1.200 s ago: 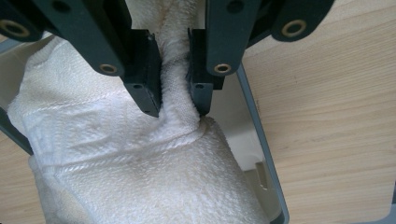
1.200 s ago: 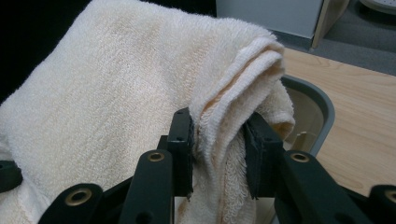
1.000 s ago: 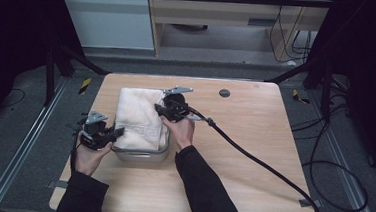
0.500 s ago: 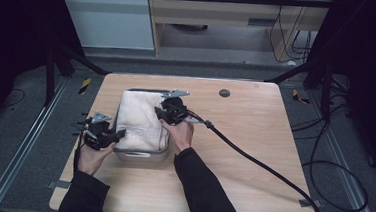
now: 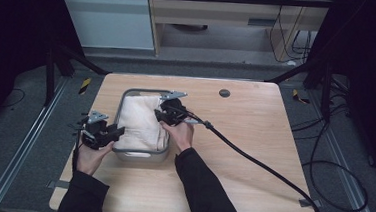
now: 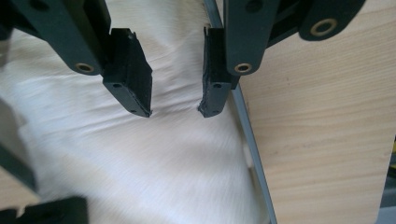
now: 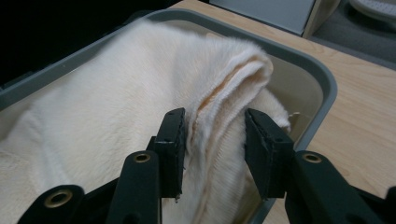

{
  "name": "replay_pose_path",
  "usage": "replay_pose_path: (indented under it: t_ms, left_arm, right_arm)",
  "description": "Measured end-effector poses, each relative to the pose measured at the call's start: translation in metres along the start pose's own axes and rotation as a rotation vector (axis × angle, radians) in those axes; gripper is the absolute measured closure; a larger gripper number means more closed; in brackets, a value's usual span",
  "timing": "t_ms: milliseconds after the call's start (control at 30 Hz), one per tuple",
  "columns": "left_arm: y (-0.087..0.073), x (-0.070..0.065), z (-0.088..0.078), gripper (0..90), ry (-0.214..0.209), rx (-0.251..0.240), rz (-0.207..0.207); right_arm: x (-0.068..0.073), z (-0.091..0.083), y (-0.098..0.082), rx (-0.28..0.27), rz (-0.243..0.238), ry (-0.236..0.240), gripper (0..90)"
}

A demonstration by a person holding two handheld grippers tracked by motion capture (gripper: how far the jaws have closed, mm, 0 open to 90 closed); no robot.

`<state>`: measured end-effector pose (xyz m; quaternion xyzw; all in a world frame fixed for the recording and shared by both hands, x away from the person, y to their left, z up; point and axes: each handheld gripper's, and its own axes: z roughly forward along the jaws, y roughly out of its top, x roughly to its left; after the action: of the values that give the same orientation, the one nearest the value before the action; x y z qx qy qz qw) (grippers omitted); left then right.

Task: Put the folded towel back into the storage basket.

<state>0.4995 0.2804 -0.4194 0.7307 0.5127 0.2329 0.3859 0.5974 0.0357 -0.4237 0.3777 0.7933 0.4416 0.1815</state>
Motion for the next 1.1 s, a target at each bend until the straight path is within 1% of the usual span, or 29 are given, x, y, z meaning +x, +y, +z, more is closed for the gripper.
replay_pose_path:
  t_ms: [67, 100, 167, 267, 300, 367, 433, 467, 500, 567, 700, 767, 833, 900, 1000, 1100]
  left_arm:
    - [0.002, 0.0, -0.004, 61.9, 0.005, -0.023, 0.0]
    - [0.002, 0.0, -0.005, 61.6, 0.006, -0.029, -0.001]
    - [0.002, 0.0, -0.007, 61.2, 0.01, -0.044, -0.003]
    - [0.003, 0.0, -0.011, 59.6, 0.013, -0.064, 0.0]
    - [0.003, 0.0, -0.012, 59.2, 0.013, -0.07, 0.002]
    - [0.003, 0.0, -0.015, 57.4, 0.009, -0.085, 0.005]
    - [0.004, 0.0, -0.021, 54.4, -0.002, -0.111, 0.004]
    - [0.004, 0.0, -0.021, 52.2, -0.002, -0.111, 0.004]
    - [0.004, 0.0, -0.022, 52.2, 0.0, -0.117, 0.009]
    - [0.004, 0.0, -0.024, 50.1, -0.008, -0.122, 0.009]
    - [0.002, 0.0, -0.028, 45.7, -0.011, -0.131, 0.016]
    - [0.0, 0.001, -0.029, 43.0, -0.017, -0.138, 0.017]
    - [-0.002, 0.001, -0.031, 40.4, -0.016, -0.148, 0.023]
    - [-0.004, 0.002, -0.033, 37.7, -0.016, -0.155, 0.027]
    - [-0.007, 0.002, -0.035, 35.8, -0.022, -0.152, 0.04]
    - [-0.009, 0.001, -0.036, 33.0, -0.031, -0.155, 0.049]
  right_arm:
    - [0.0, -0.001, 0.001, -0.015, -0.02, -0.012, 59.6]
    - [-0.001, -0.003, 0.002, -0.025, -0.026, -0.007, 59.0]
    - [-0.001, -0.007, 0.005, -0.039, -0.031, -0.011, 57.8]
    - [-0.002, -0.014, 0.009, -0.058, -0.04, -0.009, 54.1]
    - [-0.002, -0.017, 0.01, -0.064, -0.053, -0.01, 52.3]
    - [-0.002, -0.022, 0.013, -0.068, -0.055, -0.001, 48.9]
    - [-0.003, -0.028, 0.014, -0.075, -0.062, 0.0, 46.4]
    - [-0.003, -0.028, 0.014, -0.075, -0.062, 0.0, 46.4]
    - [-0.005, -0.035, 0.015, -0.096, -0.065, -0.001, 43.0]
    - [-0.007, -0.043, 0.016, -0.114, -0.062, 0.002, 38.6]
    - [-0.014, -0.059, 0.016, -0.14, -0.057, -0.004, 32.4]
    - [-0.018, -0.069, 0.016, -0.153, -0.046, 0.001, 29.5]
    - [-0.022, -0.079, 0.014, -0.171, -0.037, -0.006, 26.4]
    - [-0.027, -0.089, 0.011, -0.178, -0.032, -0.009, 23.7]
    - [-0.033, -0.101, 0.005, -0.182, -0.027, -0.009, 21.1]
    - [-0.04, -0.114, -0.004, -0.182, -0.024, -0.01, 18.8]
